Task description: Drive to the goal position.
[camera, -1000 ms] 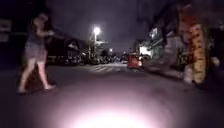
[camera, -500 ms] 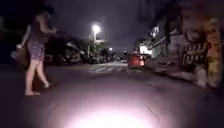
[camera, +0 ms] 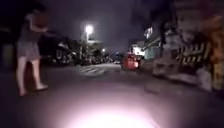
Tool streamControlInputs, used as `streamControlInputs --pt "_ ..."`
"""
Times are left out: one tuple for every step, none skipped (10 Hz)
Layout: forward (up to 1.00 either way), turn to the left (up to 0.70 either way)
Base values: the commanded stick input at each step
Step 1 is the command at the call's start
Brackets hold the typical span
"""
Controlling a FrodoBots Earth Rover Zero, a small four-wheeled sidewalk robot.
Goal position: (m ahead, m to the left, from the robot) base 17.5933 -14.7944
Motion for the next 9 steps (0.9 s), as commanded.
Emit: streamControlInputs --pt "1.00 0.00" --pt "1.00 0.00" --pt "1.00 0.00" --pt "1.00 0.00" --pt "1.00 0.00" --pt "1.00 0.00" --pt "1.00 0.00" --pt "1.00 0.00" --pt "1.00 0.00"
